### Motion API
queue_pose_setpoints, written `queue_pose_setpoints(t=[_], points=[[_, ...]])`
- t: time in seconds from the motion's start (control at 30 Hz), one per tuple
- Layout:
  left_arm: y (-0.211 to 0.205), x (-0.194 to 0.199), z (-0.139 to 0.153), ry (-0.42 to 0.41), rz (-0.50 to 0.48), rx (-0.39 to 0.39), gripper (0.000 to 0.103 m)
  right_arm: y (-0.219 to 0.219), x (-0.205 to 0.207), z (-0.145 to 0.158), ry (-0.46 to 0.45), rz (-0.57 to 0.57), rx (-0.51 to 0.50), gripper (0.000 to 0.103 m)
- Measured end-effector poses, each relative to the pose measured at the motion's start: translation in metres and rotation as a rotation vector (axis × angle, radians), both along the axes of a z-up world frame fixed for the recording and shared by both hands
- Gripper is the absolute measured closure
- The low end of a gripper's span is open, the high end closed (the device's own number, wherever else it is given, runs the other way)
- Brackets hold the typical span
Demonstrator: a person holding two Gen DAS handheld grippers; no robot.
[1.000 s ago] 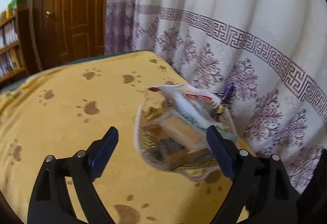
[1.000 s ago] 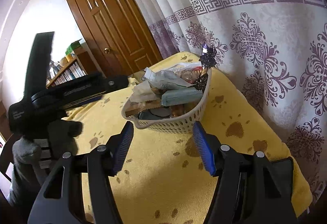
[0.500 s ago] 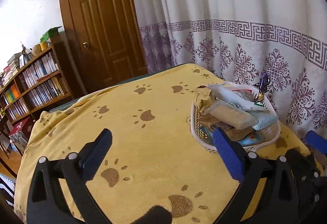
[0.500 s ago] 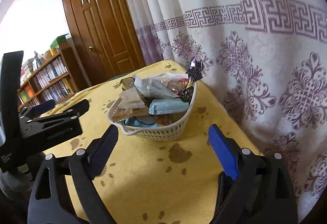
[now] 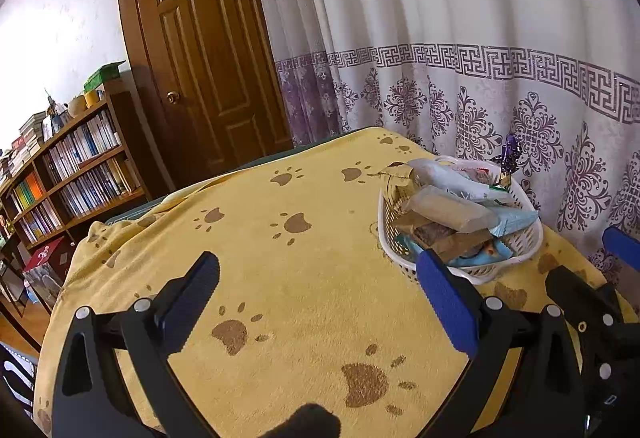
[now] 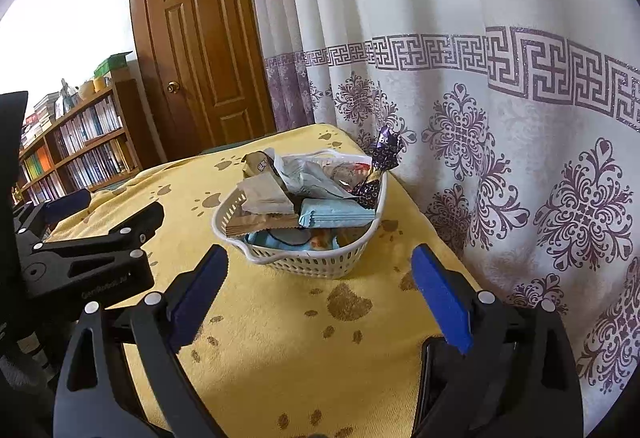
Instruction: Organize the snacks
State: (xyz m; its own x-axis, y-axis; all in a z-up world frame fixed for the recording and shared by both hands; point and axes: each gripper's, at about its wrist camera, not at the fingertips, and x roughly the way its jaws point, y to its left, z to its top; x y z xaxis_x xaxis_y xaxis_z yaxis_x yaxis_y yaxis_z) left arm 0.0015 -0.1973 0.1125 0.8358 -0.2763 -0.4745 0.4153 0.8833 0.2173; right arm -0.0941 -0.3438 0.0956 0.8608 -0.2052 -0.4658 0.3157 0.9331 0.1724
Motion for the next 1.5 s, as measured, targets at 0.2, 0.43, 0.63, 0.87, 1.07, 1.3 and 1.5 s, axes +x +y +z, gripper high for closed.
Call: queue_pose_setpoints(t=[0.2, 0.43, 0.63, 0.87, 1.07, 1.3, 1.5], points=[[0.002, -0.002, 0.002, -0.005, -0.001, -0.004, 0.005, 0.001, 0.001, 0.001, 0.008, -0.013, -0.01, 0.009], [0.0, -0.003, 0.001, -0.009, -0.008, 0.001, 0.005, 0.0, 0.001, 0.002, 0.01, -0.022, -0.016, 0.009], [-0.003, -0.005, 0.001, -0.014, -0.015, 0.009, 0.005, -0.002, 0.001, 0.0, 0.017, -0.028, -0.018, 0.009], [-0.008, -0.006, -0.001, -0.024, -0.018, 0.029, 0.005, -0.002, 0.002, 0.0, 0.022, -0.03, -0.023, 0.009], [-0.012, -0.006, -0.002, -0.031, -0.025, 0.043, 0.005, -0.005, 0.007, -0.004, 0.038, -0.035, -0.027, 0.009], [-0.018, -0.006, -0.004, -0.042, -0.028, 0.063, 0.005, -0.007, 0.01, -0.006, 0.047, -0.036, -0.028, 0.009], [-0.019, -0.005, -0.004, -0.046, -0.034, 0.067, 0.005, -0.009, 0.013, -0.008, 0.056, -0.039, -0.03, 0.009]])
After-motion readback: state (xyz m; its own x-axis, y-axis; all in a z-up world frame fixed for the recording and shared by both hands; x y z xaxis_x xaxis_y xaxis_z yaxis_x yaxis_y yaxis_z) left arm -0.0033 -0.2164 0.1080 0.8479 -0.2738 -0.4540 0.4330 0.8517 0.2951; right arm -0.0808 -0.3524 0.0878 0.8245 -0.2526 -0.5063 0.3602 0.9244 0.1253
